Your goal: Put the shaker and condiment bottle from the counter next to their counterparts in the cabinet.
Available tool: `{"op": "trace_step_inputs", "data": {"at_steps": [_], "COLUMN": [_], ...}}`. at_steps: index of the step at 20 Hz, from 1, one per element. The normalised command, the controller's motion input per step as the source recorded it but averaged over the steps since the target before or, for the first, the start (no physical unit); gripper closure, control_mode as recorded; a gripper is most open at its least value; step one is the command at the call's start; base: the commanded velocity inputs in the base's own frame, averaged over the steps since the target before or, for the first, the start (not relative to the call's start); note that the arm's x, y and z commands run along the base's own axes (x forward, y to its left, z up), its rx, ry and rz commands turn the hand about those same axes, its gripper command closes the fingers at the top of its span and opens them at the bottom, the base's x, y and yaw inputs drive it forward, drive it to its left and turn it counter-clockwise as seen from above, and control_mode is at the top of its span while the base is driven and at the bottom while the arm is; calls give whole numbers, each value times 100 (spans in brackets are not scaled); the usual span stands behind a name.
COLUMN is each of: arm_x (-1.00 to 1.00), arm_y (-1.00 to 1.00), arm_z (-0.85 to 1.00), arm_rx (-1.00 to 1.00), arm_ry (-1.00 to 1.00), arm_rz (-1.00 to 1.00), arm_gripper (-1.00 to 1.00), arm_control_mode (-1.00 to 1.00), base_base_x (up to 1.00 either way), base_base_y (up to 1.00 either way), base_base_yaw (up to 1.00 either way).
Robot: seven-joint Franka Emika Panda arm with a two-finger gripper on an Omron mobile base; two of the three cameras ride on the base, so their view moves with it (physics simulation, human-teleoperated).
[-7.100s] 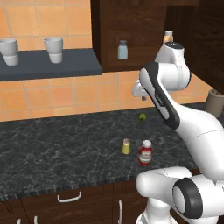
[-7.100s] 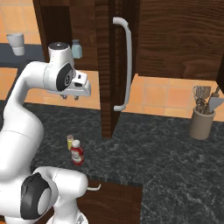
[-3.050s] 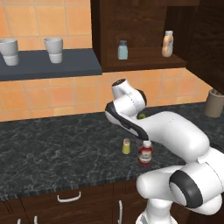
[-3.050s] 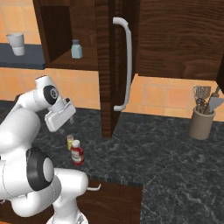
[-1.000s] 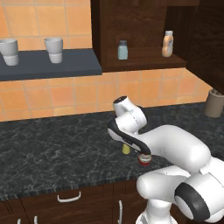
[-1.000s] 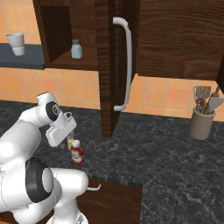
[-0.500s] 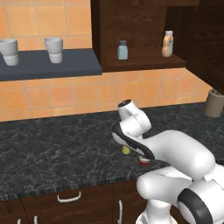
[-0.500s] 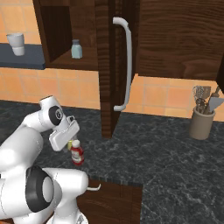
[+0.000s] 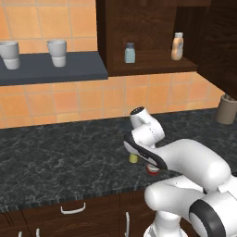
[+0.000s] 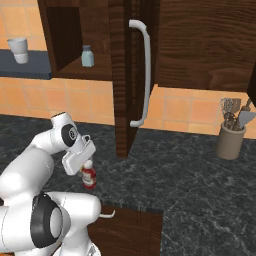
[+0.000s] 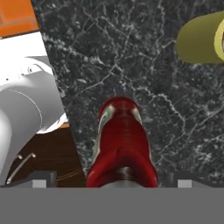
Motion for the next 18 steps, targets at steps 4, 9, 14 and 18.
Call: {"op": "trace_step_inputs", "data": {"at_steps": [4, 9, 14, 18], "arm_x": [0, 0, 0, 0], "arm_y": [-4, -15, -1, 0], "arm_z": [-5, -5, 16, 58], "arm_rx": [1, 2, -1, -6], "arm_ry": [0, 2, 0, 0], "arm_rz": [0, 0, 8, 19], "arm_gripper": [100, 100, 100, 100], "arm_control_mode": [-100, -100, -100, -100], "base_base_x": [0, 0, 0, 0], "base_base_y": [0, 0, 0, 0], "base_base_yaw": [0, 0, 0, 0]}}
